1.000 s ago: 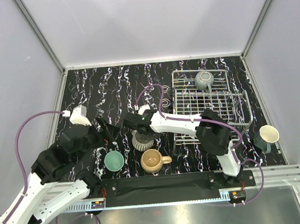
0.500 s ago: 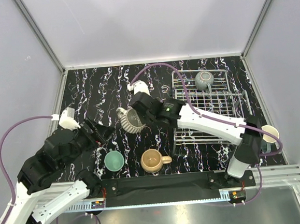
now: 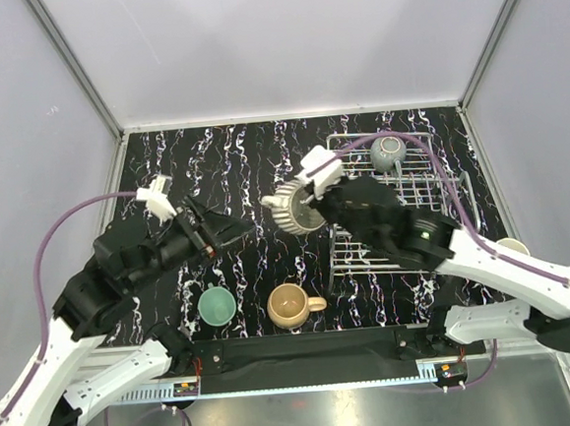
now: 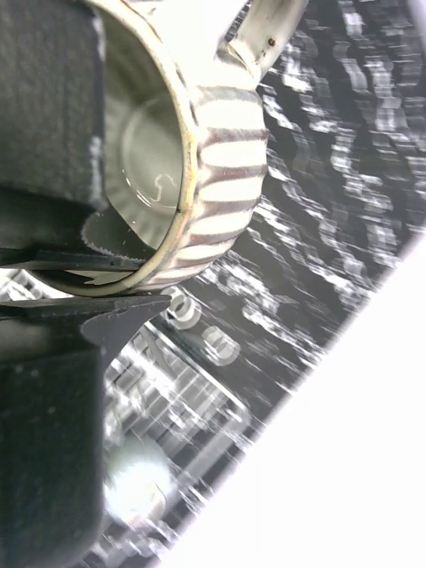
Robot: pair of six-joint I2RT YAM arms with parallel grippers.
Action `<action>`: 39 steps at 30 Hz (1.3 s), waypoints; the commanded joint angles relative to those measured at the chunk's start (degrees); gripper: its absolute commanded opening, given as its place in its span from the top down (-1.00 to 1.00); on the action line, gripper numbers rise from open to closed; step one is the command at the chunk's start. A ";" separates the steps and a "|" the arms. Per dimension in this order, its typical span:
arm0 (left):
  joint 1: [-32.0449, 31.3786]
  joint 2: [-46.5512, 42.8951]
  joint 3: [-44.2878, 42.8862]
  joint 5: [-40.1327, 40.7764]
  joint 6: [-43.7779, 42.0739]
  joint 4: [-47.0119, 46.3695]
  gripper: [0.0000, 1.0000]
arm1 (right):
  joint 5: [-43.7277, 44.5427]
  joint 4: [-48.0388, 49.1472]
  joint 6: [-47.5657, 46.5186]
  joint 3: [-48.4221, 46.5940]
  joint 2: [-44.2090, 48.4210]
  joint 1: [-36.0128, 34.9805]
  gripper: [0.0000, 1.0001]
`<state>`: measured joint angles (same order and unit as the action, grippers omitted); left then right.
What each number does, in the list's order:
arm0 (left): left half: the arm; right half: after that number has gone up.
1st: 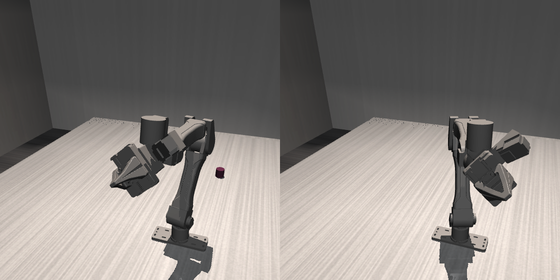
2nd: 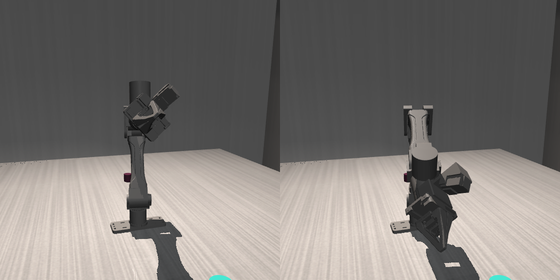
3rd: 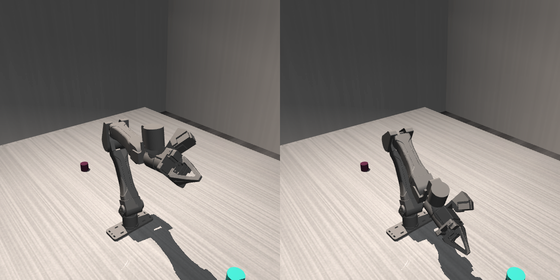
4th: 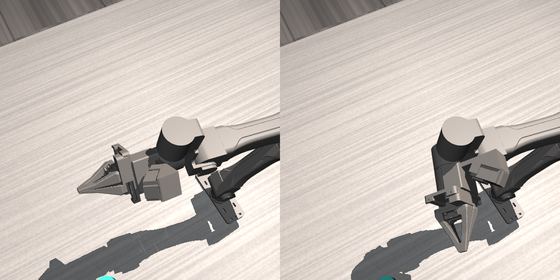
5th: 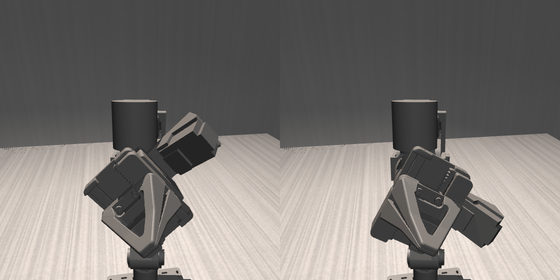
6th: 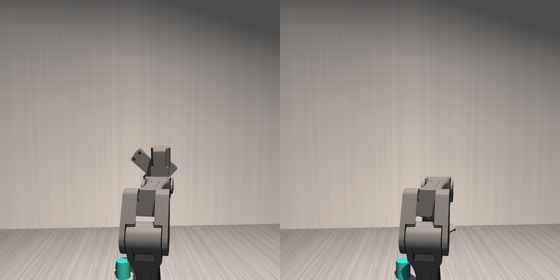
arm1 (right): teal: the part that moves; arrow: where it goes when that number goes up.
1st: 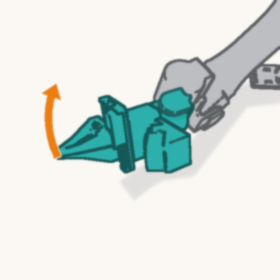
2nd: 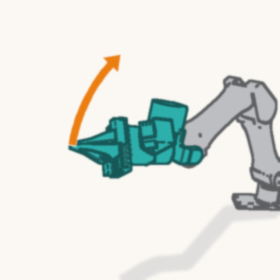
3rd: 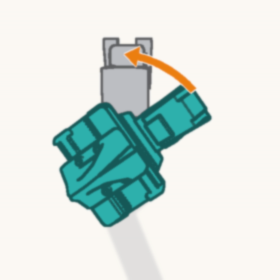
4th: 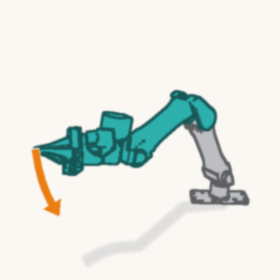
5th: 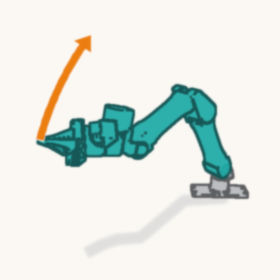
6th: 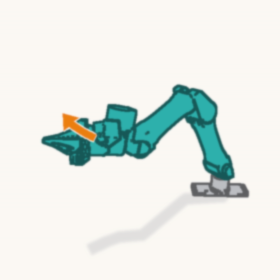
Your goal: Load the cups into the dish rack
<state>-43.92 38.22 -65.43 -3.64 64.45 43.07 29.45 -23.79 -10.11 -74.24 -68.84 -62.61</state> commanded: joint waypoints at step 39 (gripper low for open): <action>-3.19 10.92 14.10 -22.81 33.38 -48.87 -0.16 | -26.02 52.09 -46.66 25.98 19.53 -0.06 1.00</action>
<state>-46.76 49.23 -51.72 -24.95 96.42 2.04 9.17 19.97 -56.25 -48.99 -49.84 -62.19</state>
